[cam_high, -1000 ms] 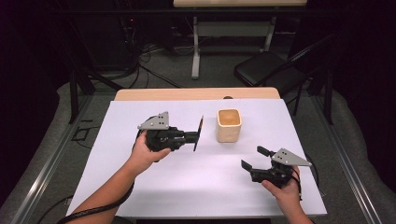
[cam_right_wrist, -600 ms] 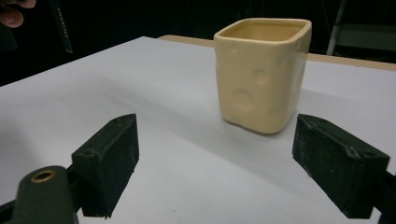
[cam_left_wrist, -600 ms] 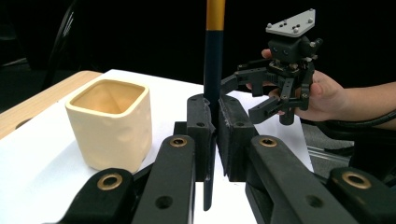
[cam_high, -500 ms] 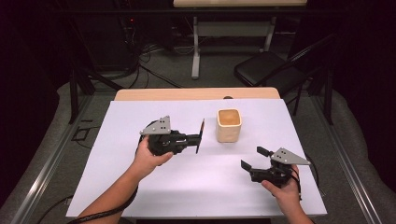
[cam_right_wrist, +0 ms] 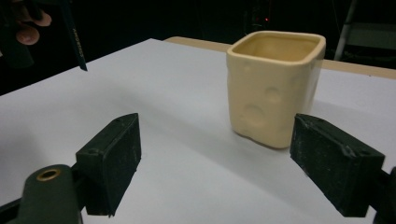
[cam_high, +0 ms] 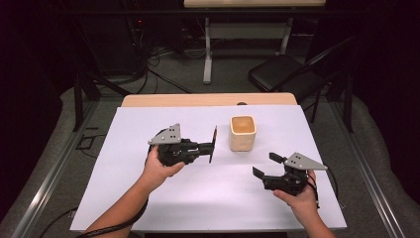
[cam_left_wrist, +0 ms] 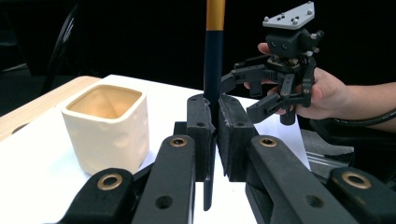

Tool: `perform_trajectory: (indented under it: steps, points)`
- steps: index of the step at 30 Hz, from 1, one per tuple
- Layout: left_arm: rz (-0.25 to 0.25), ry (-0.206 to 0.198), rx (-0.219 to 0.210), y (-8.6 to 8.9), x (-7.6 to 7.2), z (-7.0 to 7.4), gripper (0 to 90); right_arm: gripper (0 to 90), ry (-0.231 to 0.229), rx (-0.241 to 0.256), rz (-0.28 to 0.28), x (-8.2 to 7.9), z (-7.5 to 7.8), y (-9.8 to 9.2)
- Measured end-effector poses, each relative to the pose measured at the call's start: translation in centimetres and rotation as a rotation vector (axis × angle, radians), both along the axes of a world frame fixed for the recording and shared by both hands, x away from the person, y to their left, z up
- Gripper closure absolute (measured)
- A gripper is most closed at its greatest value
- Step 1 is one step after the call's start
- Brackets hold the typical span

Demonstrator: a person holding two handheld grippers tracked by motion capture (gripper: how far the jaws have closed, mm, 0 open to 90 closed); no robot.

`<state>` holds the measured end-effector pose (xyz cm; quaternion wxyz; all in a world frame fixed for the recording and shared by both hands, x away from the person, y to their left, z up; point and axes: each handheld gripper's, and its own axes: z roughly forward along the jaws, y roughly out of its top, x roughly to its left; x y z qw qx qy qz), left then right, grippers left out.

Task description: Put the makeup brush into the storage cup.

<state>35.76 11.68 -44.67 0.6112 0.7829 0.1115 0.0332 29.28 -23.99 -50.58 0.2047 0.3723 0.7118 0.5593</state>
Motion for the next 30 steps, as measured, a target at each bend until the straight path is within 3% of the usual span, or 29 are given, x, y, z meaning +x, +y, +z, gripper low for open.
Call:
perform_trajectory:
  steps: [3, 5, 12, 23, 28, 30]
  points:
    - [0.017, -0.008, 0.002, 0.0, -0.1, 0.1, 83.8, 23.5, -0.017, 0.001, 0.025, 0.1, 0.8, 0.1]
    - [-0.003, -0.004, -0.002, 0.0, -0.1, 0.1, 83.8, 26.4, -0.028, 0.006, 0.031, 0.3, 1.2, 0.4]
    - [0.002, -0.009, -0.01, -0.1, -0.2, 0.3, 83.8, 38.3, -0.074, 0.011, 0.059, 0.8, 2.6, 1.3]
    - [0.0, -0.008, -0.016, -0.2, -0.2, 0.1, 83.9, 47.7, -0.112, 0.054, 0.117, 1.4, 5.3, 2.5]
    - [0.001, -0.008, -0.012, -0.3, -0.2, 0.3, 83.9, 47.9, -0.123, 0.048, 0.125, 1.7, 6.2, 2.8]
    - [0.003, -0.008, -0.011, -0.3, -0.2, 0.4, 83.8, 52.4, -0.126, 0.046, 0.136, 1.7, 6.7, 2.9]
